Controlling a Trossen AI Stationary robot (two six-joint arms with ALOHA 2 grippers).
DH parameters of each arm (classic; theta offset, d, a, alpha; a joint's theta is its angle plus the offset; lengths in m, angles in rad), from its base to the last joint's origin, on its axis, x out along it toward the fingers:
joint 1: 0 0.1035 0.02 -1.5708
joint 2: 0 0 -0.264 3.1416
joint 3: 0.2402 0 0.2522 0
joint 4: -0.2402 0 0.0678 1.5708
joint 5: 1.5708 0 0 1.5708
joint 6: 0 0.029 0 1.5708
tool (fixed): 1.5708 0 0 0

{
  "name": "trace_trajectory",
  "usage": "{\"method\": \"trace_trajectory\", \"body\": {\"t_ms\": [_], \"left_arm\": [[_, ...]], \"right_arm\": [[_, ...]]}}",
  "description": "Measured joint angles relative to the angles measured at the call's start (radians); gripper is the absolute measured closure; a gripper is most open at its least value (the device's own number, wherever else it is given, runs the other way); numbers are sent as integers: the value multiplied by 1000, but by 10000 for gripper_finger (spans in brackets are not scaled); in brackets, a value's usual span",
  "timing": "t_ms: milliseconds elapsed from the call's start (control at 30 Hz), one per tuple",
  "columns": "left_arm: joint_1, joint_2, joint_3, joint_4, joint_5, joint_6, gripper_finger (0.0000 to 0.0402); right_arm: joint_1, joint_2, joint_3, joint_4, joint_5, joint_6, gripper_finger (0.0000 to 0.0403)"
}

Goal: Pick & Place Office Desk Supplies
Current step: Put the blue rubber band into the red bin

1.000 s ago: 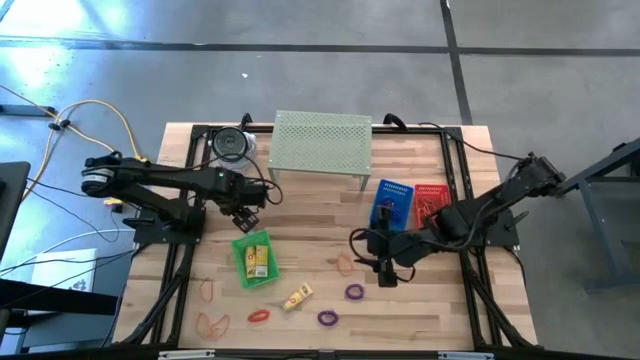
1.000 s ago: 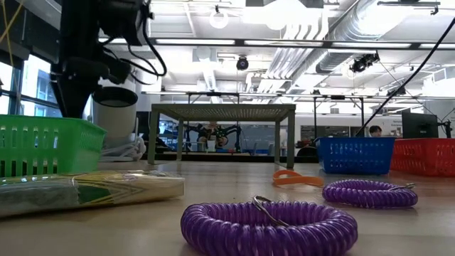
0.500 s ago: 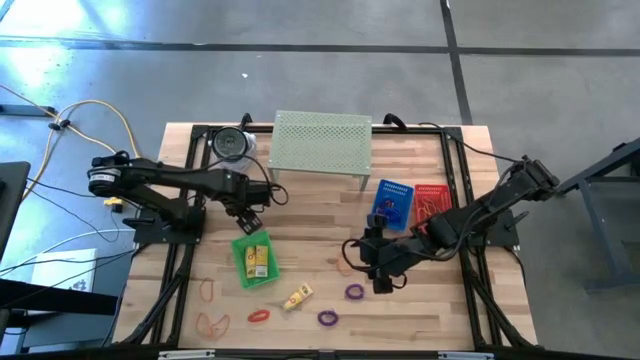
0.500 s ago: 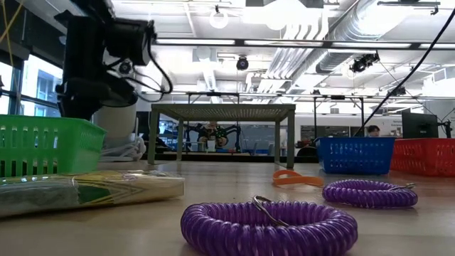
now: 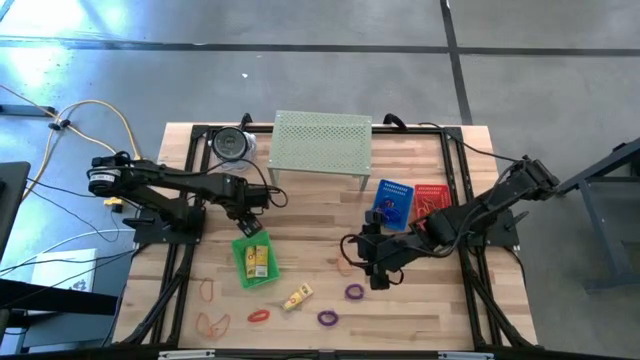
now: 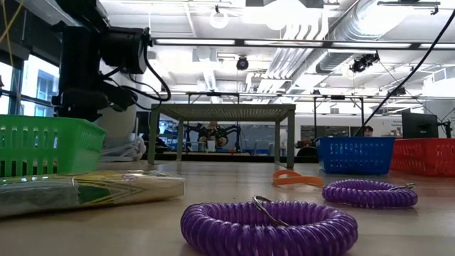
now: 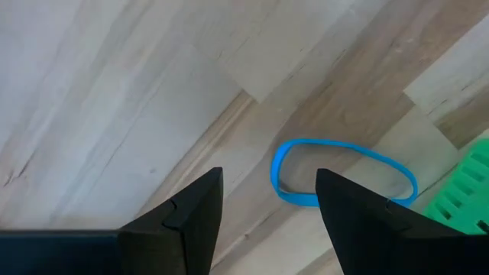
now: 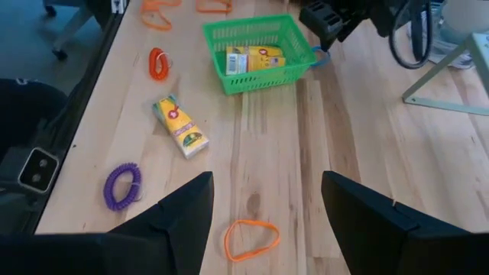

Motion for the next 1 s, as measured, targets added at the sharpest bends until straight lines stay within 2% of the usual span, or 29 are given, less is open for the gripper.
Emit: {"method": "trace_trajectory", "body": {"t_ms": [667,800,1000], "left_arm": [[1,0,-89,99,39,-37,205],[1,-3,-99,104,35,-43,220],[1,-2,-101,107,17,-47,270]], "right_arm": [[1,0,0,-1,-4,0,170],[1,0,0,-1,-5,0,170],[1,-1,0,-1,-5,0,170]]}}
